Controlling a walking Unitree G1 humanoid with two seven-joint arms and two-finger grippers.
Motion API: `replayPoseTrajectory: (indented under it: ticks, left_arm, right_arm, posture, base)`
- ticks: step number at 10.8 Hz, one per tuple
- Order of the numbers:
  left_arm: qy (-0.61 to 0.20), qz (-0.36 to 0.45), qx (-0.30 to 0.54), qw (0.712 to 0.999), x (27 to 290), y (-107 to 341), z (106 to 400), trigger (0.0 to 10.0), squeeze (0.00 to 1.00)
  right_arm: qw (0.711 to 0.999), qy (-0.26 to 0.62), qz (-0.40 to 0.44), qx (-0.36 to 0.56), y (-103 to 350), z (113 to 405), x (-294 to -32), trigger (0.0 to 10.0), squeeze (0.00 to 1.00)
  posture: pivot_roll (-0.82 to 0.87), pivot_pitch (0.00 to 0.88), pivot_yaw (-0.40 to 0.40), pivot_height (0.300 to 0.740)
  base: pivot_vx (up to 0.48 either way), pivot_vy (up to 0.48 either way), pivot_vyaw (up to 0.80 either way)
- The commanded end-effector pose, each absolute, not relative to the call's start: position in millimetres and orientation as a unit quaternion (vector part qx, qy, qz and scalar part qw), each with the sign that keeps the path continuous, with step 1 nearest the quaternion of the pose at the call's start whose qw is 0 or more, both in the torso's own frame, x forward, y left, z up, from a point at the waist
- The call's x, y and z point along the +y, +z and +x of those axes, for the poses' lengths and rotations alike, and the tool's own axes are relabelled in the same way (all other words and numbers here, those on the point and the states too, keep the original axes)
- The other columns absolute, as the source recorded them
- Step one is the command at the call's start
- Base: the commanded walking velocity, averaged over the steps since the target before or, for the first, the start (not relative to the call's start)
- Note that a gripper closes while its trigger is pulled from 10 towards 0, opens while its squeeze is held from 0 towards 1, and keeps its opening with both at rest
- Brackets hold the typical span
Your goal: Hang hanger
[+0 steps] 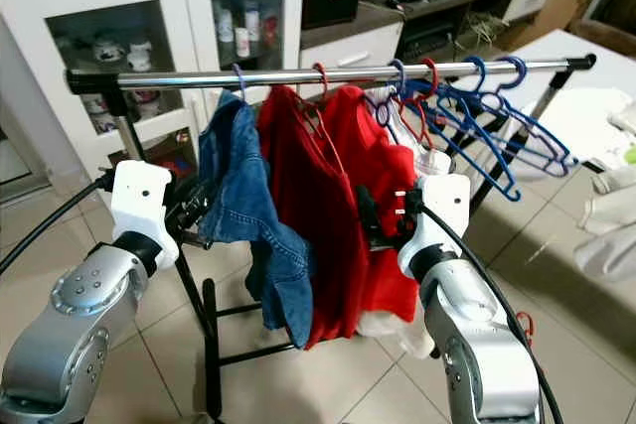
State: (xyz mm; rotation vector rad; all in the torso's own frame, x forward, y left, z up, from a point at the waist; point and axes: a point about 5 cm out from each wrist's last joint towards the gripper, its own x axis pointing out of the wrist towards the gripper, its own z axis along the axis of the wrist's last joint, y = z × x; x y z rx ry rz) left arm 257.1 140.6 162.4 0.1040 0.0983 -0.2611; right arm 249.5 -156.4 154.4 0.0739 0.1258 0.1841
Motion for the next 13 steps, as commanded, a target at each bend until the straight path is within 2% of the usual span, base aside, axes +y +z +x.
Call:
replayPoseTrajectory:
  ticks: [1,3,6,9,11,12,13]
  left_arm:
    - [-0.126,0.052,0.044,0.990,142,165,257,10.0,0.00]
    - [-0.127,0.054,0.025,0.990,140,170,258,10.0,0.00]
    - [-0.131,0.041,0.019,0.990,140,174,259,10.0,0.00]
    - [-0.145,0.043,0.022,0.988,137,173,259,10.0,0.00]
    - [-0.213,0.050,0.017,0.976,126,174,252,10.0,0.00]
    - [-0.232,0.040,0.005,0.972,124,179,251,10.0,0.00]
    - [-0.258,0.034,0.008,0.966,122,181,250,10.0,0.00]
  right_arm:
    - [0.993,0.090,0.036,0.062,157,247,-157,10.0,0.00]
    - [0.994,0.092,0.025,0.060,158,248,-157,10.0,0.00]
    - [0.995,0.086,0.014,0.049,163,250,-160,10.0,0.00]
    - [0.998,0.055,0.036,0.023,172,253,-169,10.0,0.00]
    - [0.999,0.031,0.032,0.002,181,257,-172,10.0,0.00]
    - [0.999,0.027,0.030,0.000,184,260,-176,10.0,0.86]
    - [0.999,0.026,0.027,-0.003,189,266,-181,10.0,1.00]
  posture:
    - [0.09,0.034,-0.038,0.740]
    - [0.09,0.033,-0.043,0.740]
    - [0.09,0.032,-0.043,0.740]
    - [0.09,0.028,-0.039,0.740]
    - [0.09,0.025,-0.038,0.740]
    - [0.09,0.018,-0.041,0.740]
    - [0.09,0.012,-0.040,0.740]
  base:
    - [0.000,0.000,0.00]
    - [0.000,0.000,0.00]
    - [0.301,0.000,0.80]
    - [0.338,0.000,0.00]
    - [0.000,0.000,0.00]
    - [0.000,0.000,0.00]
    - [0.000,0.000,0.00]
